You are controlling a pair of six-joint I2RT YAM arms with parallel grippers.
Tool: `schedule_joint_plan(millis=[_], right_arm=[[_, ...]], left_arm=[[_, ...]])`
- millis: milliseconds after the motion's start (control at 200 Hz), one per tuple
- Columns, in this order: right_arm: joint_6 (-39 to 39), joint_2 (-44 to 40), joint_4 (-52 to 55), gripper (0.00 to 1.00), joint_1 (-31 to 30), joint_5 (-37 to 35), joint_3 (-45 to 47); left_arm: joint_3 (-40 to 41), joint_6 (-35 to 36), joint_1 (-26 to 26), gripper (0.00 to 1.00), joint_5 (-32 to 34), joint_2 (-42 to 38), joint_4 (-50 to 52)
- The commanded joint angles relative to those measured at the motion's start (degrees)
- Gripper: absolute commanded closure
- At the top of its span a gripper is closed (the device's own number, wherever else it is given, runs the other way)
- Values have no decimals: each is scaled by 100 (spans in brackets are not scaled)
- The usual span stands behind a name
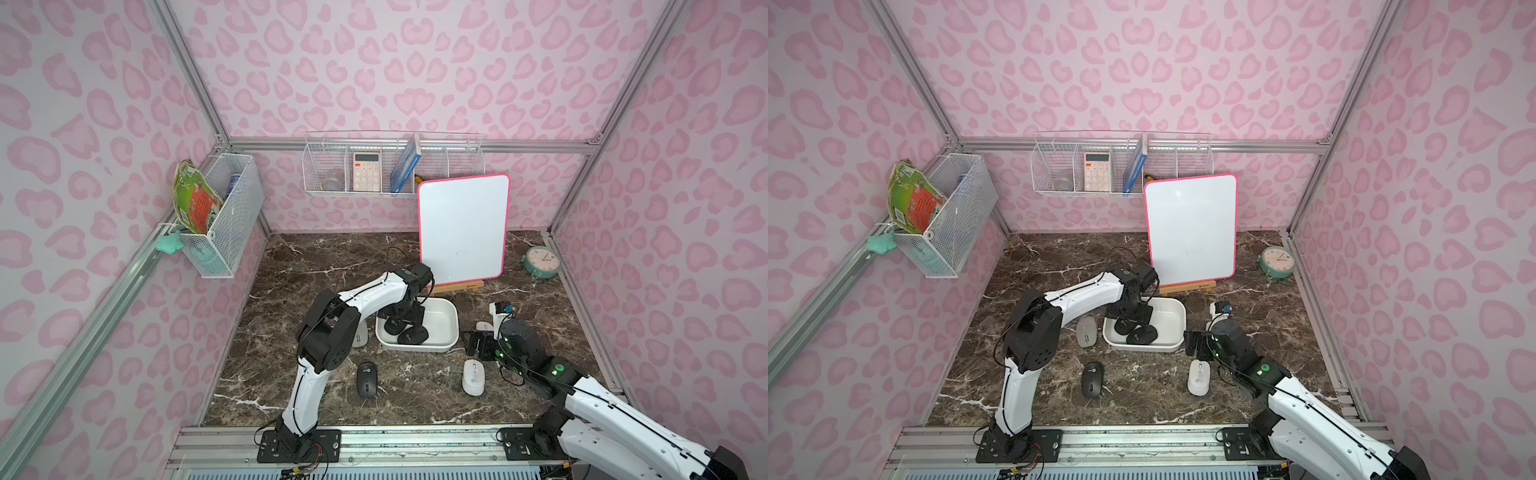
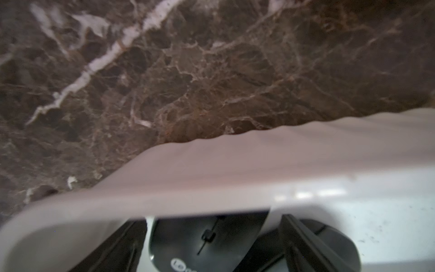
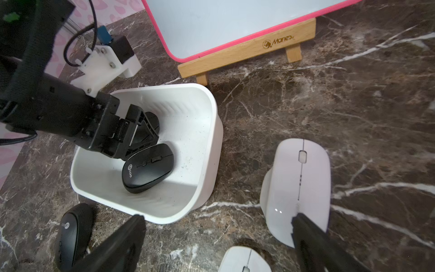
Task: Take out the mouse from the storage box
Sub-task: Pick up the mouse from the storage box, then place the mouse at the center of the board.
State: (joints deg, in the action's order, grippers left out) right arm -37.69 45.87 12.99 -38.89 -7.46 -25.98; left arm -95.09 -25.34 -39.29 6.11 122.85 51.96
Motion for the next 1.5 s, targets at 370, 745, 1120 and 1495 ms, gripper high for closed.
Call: schedule_joint_plan(millis=[370,745,1120,1495], right_arm=[[27,114,-166,1,13,37,-74],[68,54,-146,1,13,83,-62],[209,34,-73,1,26,-125,-131],[267,335,-271,1,28,3,-292]], left_arm=[[231,-117,-5,46,61,-306,-266],[886,-190,-310,48,182,-1724,-248],[2799,-301,-1154,47,-113,-3427,-475],[3918,-445,-1966,48,-334,-3742,-1007]])
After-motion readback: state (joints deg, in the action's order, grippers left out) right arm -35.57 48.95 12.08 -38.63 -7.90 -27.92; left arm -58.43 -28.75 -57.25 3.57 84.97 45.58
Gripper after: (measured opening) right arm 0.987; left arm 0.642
